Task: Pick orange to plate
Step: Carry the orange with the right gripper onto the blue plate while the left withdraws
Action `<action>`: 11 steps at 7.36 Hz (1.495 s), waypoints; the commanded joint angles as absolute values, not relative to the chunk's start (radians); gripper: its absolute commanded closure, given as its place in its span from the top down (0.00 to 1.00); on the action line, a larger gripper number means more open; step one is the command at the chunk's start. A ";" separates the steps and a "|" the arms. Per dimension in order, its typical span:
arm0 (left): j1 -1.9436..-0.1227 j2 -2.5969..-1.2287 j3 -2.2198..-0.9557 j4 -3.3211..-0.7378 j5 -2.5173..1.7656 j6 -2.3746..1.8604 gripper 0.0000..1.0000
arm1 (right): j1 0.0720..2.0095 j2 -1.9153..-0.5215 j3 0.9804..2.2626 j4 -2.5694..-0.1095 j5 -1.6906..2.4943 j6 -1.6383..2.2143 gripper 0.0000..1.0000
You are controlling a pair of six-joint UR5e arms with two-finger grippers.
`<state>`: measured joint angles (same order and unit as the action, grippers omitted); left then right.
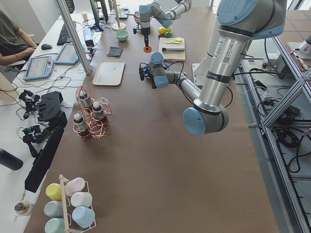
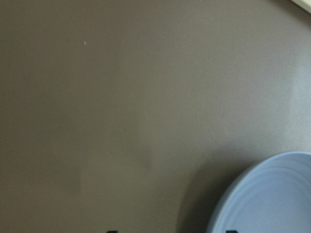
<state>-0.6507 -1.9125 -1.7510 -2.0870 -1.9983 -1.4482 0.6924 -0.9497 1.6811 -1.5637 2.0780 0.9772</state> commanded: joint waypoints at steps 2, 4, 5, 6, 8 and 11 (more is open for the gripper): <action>-0.758 -1.824 -1.779 -2.049 -2.056 -1.258 0.80 | 0.468 -0.861 1.663 -1.552 1.889 1.211 0.00; -0.759 -1.824 -1.778 -2.049 -2.056 -1.258 0.80 | 0.430 -0.851 1.553 -1.395 1.847 1.303 0.00; -0.759 -1.824 -1.778 -2.049 -2.056 -1.258 0.80 | 0.430 -0.838 1.537 -1.379 1.847 1.308 0.00; -0.758 -1.824 -1.778 -2.049 -2.056 -1.258 0.81 | 0.430 -0.821 1.516 -1.379 1.847 1.316 0.00; -0.756 -1.827 -1.778 -2.049 -2.056 -1.258 0.82 | 0.443 -0.809 1.519 -1.393 1.848 1.312 1.00; -0.771 -1.824 -1.795 -2.049 -2.059 -1.253 0.82 | 0.541 -0.828 1.665 -1.541 1.958 1.296 1.00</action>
